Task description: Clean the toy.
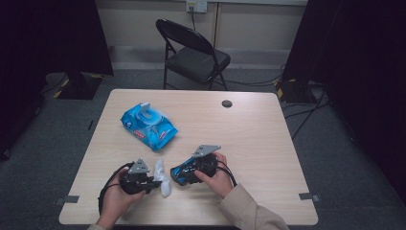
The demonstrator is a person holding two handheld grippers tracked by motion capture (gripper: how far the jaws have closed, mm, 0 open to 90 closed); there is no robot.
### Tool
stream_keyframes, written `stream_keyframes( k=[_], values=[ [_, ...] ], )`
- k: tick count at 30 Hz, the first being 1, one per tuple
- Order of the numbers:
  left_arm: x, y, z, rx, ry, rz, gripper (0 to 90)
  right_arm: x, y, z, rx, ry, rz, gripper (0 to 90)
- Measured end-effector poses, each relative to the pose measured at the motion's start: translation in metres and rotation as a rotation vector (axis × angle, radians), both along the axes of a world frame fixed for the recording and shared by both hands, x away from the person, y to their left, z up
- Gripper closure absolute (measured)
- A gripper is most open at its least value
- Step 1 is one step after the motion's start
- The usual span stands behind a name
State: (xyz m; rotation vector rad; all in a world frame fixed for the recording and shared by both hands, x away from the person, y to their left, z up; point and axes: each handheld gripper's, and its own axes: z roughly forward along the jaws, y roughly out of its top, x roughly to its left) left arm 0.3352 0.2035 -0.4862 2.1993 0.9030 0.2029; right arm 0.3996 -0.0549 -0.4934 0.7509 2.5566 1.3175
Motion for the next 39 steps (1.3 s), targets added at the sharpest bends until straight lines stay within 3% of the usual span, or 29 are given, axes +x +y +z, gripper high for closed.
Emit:
stream_keyframes(
  k=[12, 15, 20, 29, 39],
  values=[
    [0.015, -0.015, -0.008, -0.019, -0.017, 0.025, 62.6, -0.002, -0.001, -0.003, 0.028, -0.013, -0.014, 14.4],
    [0.017, -0.020, -0.009, -0.017, -0.021, 0.017, 68.5, -0.003, -0.002, -0.004, 0.034, -0.014, -0.016, 14.4],
    [0.020, -0.028, -0.007, 0.025, -0.019, -0.018, 77.3, -0.004, -0.002, -0.005, 0.040, -0.023, -0.020, 14.7],
    [0.014, -0.034, -0.003, 0.070, -0.016, -0.056, 79.2, -0.004, -0.003, -0.006, 0.050, -0.028, -0.020, 14.8],
    [0.008, -0.040, 0.000, 0.093, 0.008, -0.064, 79.6, -0.004, -0.003, -0.007, 0.053, -0.026, -0.023, 14.7]
  ],
)
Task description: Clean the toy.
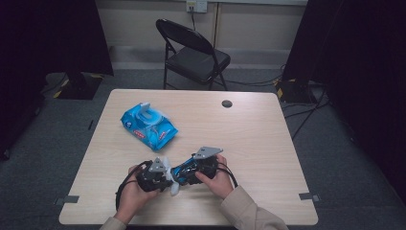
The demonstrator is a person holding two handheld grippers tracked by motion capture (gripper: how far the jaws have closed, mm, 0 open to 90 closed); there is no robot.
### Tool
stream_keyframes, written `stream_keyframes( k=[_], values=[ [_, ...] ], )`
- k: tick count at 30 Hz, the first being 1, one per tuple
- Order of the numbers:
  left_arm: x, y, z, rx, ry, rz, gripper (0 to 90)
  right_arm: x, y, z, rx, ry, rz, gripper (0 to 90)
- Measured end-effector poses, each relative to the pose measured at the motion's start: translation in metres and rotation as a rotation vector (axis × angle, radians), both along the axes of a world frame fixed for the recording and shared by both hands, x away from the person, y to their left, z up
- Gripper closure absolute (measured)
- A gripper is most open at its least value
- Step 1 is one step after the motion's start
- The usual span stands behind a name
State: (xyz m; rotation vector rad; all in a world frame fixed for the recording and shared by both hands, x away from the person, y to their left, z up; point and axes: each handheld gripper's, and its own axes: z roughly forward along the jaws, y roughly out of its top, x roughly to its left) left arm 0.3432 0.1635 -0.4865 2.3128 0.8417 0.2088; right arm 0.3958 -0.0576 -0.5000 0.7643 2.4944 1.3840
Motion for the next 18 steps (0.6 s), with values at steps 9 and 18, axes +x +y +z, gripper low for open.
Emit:
stream_keyframes(
  k=[9, 18],
  values=[
    [-0.009, -0.005, 0.000, -0.038, 0.040, -0.008, 79.9, 0.000, 0.000, 0.000, 0.003, -0.002, -0.002, 14.7],
    [-0.016, -0.017, -0.002, -0.062, 0.050, -0.047, 80.1, -0.001, 0.000, -0.001, 0.006, -0.003, -0.004, 14.8]
  ],
)
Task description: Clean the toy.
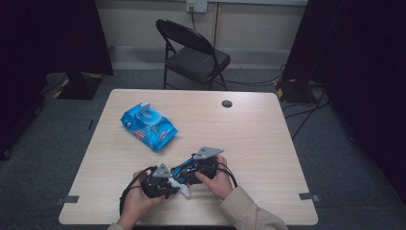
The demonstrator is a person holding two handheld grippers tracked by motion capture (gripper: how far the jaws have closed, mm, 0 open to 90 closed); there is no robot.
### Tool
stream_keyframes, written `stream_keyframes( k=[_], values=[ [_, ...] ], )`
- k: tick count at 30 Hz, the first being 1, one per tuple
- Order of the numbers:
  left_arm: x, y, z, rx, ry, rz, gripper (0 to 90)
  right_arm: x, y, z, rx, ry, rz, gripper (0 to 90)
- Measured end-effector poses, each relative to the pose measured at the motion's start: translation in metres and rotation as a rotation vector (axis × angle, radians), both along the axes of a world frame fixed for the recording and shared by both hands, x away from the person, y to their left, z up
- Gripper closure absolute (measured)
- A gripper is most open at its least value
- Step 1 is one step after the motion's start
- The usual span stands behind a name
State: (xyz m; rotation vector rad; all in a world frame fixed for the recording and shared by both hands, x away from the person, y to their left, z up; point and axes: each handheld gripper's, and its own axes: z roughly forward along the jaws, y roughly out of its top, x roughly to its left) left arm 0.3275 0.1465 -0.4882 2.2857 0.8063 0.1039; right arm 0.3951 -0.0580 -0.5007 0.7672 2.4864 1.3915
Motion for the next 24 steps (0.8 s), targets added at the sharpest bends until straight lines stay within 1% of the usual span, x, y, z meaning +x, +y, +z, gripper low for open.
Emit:
stream_keyframes(
  k=[5, 9, 13, 16, 18, 21, 24],
  values=[
    [-0.004, -0.010, -0.001, -0.014, 0.004, -0.029, 80.2, 0.000, 0.000, 0.000, 0.001, -0.002, 0.000, 14.7],
    [-0.008, -0.020, 0.000, -0.037, 0.006, -0.060, 80.1, -0.001, 0.000, 0.000, 0.003, -0.004, -0.001, 14.8],
    [-0.010, -0.025, 0.003, -0.043, 0.006, -0.072, 80.2, -0.001, 0.000, 0.000, 0.004, -0.005, -0.001, 14.8],
    [-0.012, -0.020, 0.008, -0.050, 0.012, -0.082, 80.4, -0.001, 0.000, -0.001, 0.007, -0.005, 0.000, 14.9],
    [-0.013, -0.015, 0.011, -0.050, 0.010, -0.077, 80.4, -0.001, 0.000, -0.001, 0.008, -0.006, 0.001, 14.9],
    [-0.015, -0.004, 0.017, -0.051, 0.007, -0.064, 80.5, 0.000, 0.000, -0.001, 0.011, -0.005, 0.002, 15.0],
    [-0.015, 0.013, 0.022, -0.055, 0.007, -0.031, 80.4, 0.000, 0.000, -0.001, 0.011, -0.006, 0.002, 15.0]
  ],
)
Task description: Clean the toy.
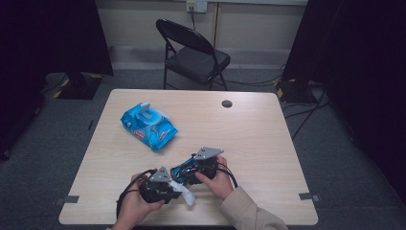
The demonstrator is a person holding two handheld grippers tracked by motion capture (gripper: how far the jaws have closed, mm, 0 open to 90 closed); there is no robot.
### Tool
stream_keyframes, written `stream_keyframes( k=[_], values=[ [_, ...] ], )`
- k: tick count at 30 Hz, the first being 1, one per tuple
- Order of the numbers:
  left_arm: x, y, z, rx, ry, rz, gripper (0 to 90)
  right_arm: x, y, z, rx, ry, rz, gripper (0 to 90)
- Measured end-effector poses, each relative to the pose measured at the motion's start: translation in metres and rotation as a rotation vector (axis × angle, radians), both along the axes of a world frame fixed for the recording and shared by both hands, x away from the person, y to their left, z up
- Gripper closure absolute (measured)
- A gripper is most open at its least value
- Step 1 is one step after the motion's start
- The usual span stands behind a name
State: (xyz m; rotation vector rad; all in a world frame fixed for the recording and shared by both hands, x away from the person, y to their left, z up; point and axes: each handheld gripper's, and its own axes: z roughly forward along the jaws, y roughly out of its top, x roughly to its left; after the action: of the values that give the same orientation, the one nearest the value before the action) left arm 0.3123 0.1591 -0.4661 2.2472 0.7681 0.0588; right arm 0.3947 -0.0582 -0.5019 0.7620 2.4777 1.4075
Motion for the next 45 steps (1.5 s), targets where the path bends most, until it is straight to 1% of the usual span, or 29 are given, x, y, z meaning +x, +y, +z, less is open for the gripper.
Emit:
stream_keyframes(
  k=[1, 2, 4, 7, 10, 12, 13, 14, 15, 16, 17, 19, 22, 24, 27, 31, 32, 35, 38, 41, 43, 45],
  values=[
    [0.000, 0.000, 0.000, 0.000, 0.000, 0.000, 80.4, 0.000, 0.000, 0.000, 0.000, 0.000, 0.000, 15.0],
    [0.001, 0.010, 0.001, -0.006, -0.003, 0.025, 80.4, 0.000, 0.000, 0.000, 0.001, 0.001, -0.001, 15.0],
    [0.004, 0.021, 0.002, -0.003, -0.005, 0.059, 80.4, 0.000, 0.000, 0.000, 0.000, 0.001, -0.001, 15.0],
    [0.008, 0.035, 0.000, -0.004, -0.003, 0.103, 80.4, 0.000, 0.000, 0.000, 0.000, 0.000, -0.002, 15.0],
    [0.015, 0.044, -0.003, 0.011, -0.011, 0.142, 80.3, 0.000, 0.000, 0.000, 0.004, 0.000, -0.002, 15.0],
    [0.019, 0.048, -0.005, 0.017, -0.015, 0.160, 80.2, 0.000, 0.000, 0.000, 0.004, -0.001, -0.002, 15.0],
    [0.019, 0.048, -0.005, 0.017, -0.015, 0.160, 80.2, 0.000, 0.000, 0.000, 0.004, -0.001, -0.002, 15.0],
    [0.024, 0.051, -0.006, 0.021, -0.014, 0.178, 80.1, 0.000, 0.000, -0.001, 0.005, -0.001, -0.002, 15.0],
    [0.024, 0.051, -0.006, 0.021, -0.014, 0.178, 80.1, 0.000, 0.000, -0.001, 0.006, -0.002, -0.002, 15.0],
    [0.029, 0.053, -0.008, 0.030, -0.010, 0.198, 80.1, 0.000, 0.000, -0.001, 0.006, -0.002, -0.002, 15.0],
    [0.031, 0.054, -0.010, 0.034, -0.007, 0.206, 80.0, 0.000, 0.000, -0.001, 0.006, -0.002, -0.002, 15.0],
    [0.037, 0.053, -0.013, 0.059, -0.004, 0.214, 80.0, 0.000, 0.000, -0.001, 0.007, -0.002, -0.002, 15.0],
    [0.043, 0.049, -0.017, 0.065, 0.005, 0.231, 79.8, 0.000, 0.000, -0.001, 0.007, -0.003, -0.001, 15.0],
    [0.047, 0.044, -0.018, 0.081, -0.004, 0.232, 79.7, 0.000, 0.000, -0.001, 0.006, -0.002, 0.000, 15.0],
    [0.052, 0.036, -0.020, 0.078, -0.005, 0.235, 79.4, 0.000, 0.000, -0.001, 0.006, -0.002, 0.000, 15.0],
    [0.056, 0.025, -0.022, 0.063, -0.004, 0.228, 77.9, 0.000, 0.000, -0.001, 0.007, -0.004, 0.000, 15.0],
    [0.057, 0.023, -0.023, 0.052, -0.011, 0.223, 77.2, 0.000, 0.000, -0.001, 0.007, -0.004, 0.000, 15.0],
    [0.058, 0.020, -0.025, 0.030, -0.017, 0.219, 73.0, 0.000, -0.001, -0.001, 0.008, -0.005, 0.001, 15.0],
    [0.059, 0.019, -0.026, 0.034, -0.034, 0.213, 71.9, 0.000, -0.001, -0.001, 0.009, -0.004, 0.001, 15.0],
    [0.060, 0.017, -0.025, 0.046, -0.039, 0.202, 71.1, 0.000, -0.001, -0.001, 0.011, -0.002, 0.001, 14.9],
    [0.060, 0.018, -0.025, 0.046, -0.042, 0.187, 72.6, 0.001, -0.001, -0.001, 0.012, -0.001, 0.002, 14.9],
    [0.059, 0.016, -0.026, 0.048, -0.046, 0.181, 77.2, 0.001, -0.001, -0.001, 0.012, -0.001, 0.002, 14.9]
  ],
)
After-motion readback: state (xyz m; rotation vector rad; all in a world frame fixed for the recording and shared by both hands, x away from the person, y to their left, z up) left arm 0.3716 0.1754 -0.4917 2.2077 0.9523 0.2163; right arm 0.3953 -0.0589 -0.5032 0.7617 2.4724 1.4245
